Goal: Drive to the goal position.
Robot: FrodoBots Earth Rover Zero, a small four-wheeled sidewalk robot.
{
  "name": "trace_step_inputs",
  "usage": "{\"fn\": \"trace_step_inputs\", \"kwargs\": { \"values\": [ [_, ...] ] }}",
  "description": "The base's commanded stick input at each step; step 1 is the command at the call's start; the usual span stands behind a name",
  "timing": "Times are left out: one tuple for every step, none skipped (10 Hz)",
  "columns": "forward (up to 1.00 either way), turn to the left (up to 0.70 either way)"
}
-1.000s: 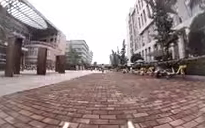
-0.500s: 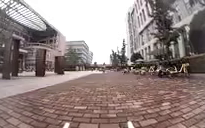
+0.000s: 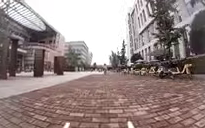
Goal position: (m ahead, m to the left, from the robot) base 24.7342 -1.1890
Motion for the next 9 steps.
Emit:
{"fn": "trace_step_inputs", "kwargs": {
  "values": [
    [0.45, 0.0],
    [0.45, 0.0],
    [0.45, 0.0],
    [0.45, 0.0],
    [0.45, 0.0],
    [0.45, 0.0],
    [0.45, 0.0],
    [0.45, 0.0],
    [0.45, 0.0]
  ]
}}
